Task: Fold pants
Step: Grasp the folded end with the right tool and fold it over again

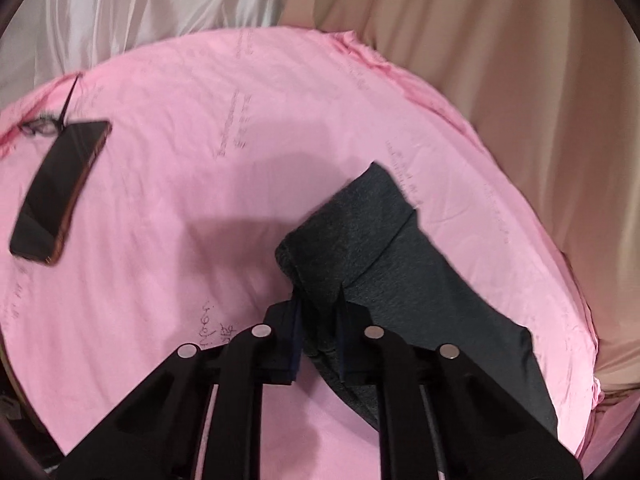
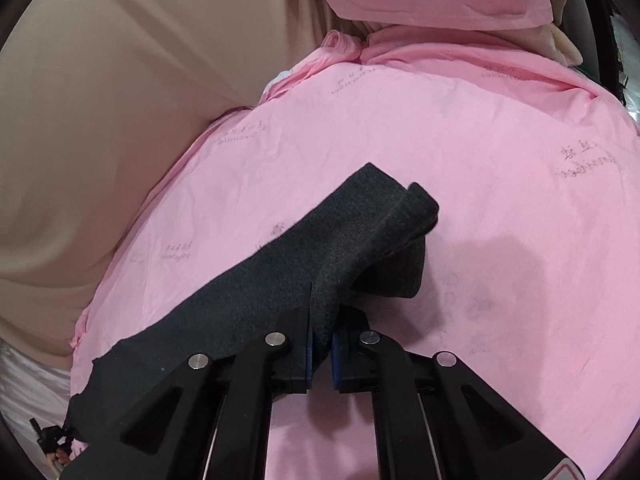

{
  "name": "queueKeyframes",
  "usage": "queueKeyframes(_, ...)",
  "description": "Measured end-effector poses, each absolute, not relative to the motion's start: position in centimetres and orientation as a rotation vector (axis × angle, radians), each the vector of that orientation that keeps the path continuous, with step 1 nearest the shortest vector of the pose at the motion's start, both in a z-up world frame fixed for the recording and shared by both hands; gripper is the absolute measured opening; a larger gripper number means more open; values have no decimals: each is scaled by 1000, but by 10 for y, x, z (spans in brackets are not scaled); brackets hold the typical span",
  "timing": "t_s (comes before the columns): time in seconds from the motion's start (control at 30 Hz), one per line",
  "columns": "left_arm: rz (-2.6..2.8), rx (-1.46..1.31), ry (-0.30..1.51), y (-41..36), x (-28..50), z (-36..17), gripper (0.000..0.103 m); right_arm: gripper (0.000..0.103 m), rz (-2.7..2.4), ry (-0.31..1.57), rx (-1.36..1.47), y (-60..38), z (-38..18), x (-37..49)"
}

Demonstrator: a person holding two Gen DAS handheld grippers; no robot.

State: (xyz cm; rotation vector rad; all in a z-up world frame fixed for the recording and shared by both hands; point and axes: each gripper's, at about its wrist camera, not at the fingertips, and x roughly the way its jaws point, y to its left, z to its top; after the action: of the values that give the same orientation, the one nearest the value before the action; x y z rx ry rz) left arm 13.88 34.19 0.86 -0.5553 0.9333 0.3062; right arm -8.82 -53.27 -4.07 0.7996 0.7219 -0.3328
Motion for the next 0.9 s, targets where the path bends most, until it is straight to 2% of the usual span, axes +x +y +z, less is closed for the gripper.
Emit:
queueKeyframes(0.13,361,-542,969,336,136,40,12,5,-305,715,792,-534,-10,-100)
queueKeyframes(0.23,365,-504,998,333,130,44,12,5,-332,736,763,-540,-10,-105)
queueKeyframes(0.37,420,-517,1108,342,114,-2,12,5,-364,815,864,-556,-69,-120)
queueKeyframes(0.4,428,-528,1139,345,111,-18,13,5,-342,770,891,-555,-77,-126)
queueKeyframes(0.53,439,-491,1126,339,105,-22,19,6,-325,739,908,-552,-76,-132)
queueKeyframes(0.6,450,-462,1104,331,102,-10,21,6,-333,729,853,-542,-61,-127)
queueKeyframes(0.73,495,-372,1003,311,89,27,23,7,-222,647,700,-493,5,-101)
queueKeyframes(0.77,519,-330,966,303,86,37,25,7,-180,637,647,-475,21,-91)
queueKeyframes(0.83,525,-260,884,286,76,61,37,7,-62,629,538,-427,48,-64)
queueKeyframes(0.9,473,-233,842,268,71,75,39,8,52,644,453,-379,62,-38)
